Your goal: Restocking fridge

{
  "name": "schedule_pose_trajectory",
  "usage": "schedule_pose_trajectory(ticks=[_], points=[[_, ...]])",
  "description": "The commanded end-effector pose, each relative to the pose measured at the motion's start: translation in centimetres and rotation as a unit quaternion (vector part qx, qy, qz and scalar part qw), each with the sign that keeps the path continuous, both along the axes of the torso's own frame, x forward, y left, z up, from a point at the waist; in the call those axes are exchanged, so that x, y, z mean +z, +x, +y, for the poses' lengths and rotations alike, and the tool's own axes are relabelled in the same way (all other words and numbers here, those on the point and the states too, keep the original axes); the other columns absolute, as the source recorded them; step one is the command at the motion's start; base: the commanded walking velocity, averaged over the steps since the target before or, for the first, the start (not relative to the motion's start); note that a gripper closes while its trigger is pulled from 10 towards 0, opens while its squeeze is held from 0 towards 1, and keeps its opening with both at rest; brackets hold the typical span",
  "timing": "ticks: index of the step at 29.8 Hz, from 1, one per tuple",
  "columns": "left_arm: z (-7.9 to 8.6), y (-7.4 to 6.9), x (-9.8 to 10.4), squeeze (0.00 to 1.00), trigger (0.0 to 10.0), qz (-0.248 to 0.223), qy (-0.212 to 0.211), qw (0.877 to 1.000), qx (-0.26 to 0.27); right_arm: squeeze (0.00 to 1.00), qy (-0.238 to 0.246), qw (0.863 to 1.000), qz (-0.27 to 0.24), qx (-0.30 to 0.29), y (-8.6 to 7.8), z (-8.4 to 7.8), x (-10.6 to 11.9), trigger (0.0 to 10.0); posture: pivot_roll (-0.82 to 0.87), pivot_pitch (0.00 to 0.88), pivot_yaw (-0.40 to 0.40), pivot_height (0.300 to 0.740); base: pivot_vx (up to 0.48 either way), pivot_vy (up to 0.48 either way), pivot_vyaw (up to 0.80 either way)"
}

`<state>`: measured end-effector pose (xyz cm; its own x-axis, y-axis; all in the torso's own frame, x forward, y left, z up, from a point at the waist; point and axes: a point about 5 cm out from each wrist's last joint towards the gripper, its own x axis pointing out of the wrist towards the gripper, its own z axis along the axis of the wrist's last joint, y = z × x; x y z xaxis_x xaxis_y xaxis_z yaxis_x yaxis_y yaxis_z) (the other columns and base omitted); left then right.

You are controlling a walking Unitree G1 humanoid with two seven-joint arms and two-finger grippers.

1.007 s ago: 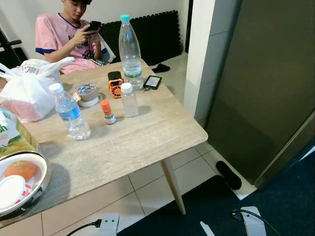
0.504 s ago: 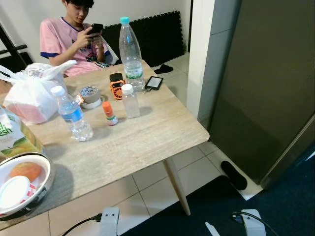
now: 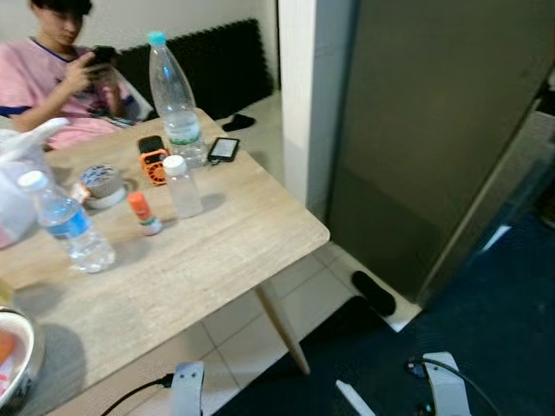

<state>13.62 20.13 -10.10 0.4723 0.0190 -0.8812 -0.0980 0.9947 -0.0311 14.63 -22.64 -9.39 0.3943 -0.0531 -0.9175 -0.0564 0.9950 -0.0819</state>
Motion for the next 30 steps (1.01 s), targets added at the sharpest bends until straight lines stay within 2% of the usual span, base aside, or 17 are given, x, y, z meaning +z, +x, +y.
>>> schedule_pose_trajectory(ticks=[1,9,15,24,30], points=[[0.5,-0.4,-0.1,0.00,10.0,0.008,0.001,1.000,0.014,0.00,-0.001,1.000,-0.006,0.006,0.7,0.3,0.2,10.0,0.01,0.000,0.010,0.740,0.000,0.000,0.00],[1.1,0.0,0.2,0.00,10.0,0.001,0.005,1.000,0.023,0.00,0.003,0.999,-0.014,0.029,1.9,1.1,0.5,10.0,0.02,0.000,0.023,0.740,0.000,0.000,0.00],[1.1,0.0,0.1,0.00,10.0,0.005,0.006,1.000,0.023,0.00,0.006,0.999,-0.015,0.032,2.1,1.6,0.5,10.0,0.01,0.000,0.029,0.740,0.000,0.000,0.00],[1.6,-0.3,0.1,0.00,10.0,0.013,0.012,1.000,0.023,0.00,0.010,0.999,-0.003,0.037,1.5,2.3,0.1,10.0,0.01,0.000,0.039,0.740,0.000,0.000,0.00],[2.0,-0.7,0.1,0.00,10.0,0.019,0.016,0.999,0.019,0.00,0.001,0.999,0.006,0.039,1.0,1.8,0.0,10.0,0.02,0.000,0.049,0.740,0.000,0.000,0.00]])
